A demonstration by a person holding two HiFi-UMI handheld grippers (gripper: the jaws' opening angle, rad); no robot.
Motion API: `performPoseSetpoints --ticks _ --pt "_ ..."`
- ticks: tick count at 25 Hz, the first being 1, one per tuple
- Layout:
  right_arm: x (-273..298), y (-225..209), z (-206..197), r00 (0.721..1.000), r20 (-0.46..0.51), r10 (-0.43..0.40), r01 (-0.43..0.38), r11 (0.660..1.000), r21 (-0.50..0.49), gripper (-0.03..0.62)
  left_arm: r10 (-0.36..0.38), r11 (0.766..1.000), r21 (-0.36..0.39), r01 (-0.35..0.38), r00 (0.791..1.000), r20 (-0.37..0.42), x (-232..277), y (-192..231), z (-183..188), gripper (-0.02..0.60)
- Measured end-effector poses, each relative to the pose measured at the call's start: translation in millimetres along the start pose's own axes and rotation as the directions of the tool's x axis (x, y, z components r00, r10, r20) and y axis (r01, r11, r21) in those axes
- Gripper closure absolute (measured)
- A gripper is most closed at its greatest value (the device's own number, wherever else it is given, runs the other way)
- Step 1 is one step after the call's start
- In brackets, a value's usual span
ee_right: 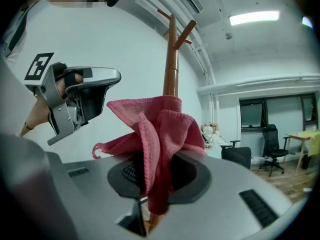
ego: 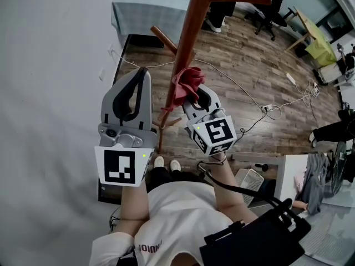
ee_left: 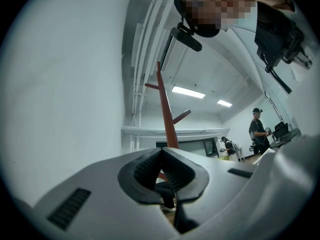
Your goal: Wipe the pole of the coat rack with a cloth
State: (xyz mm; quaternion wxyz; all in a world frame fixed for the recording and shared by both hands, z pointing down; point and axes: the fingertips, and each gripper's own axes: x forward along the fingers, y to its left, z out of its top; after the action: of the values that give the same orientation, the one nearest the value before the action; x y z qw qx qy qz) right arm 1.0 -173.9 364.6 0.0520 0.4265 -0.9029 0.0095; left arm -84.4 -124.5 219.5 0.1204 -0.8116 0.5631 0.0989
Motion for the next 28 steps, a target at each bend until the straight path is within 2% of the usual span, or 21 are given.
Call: performPoseSetpoints --ticks 6,28 --pt "2 0 -12 0.999 -0.036 -0.004 0.003 1.0 -0.022 0.502 -0.007 1.0 -0.007 0.007 1.0 -0.008 1 0 -4 0.569" --pt "4 2 -46 0.992 -0.126 -0.006 0.005 1.0 -0.006 0.502 -0.001 1.0 -0.023 0.0 0.999 -0.033 -1 2 -11 0.569"
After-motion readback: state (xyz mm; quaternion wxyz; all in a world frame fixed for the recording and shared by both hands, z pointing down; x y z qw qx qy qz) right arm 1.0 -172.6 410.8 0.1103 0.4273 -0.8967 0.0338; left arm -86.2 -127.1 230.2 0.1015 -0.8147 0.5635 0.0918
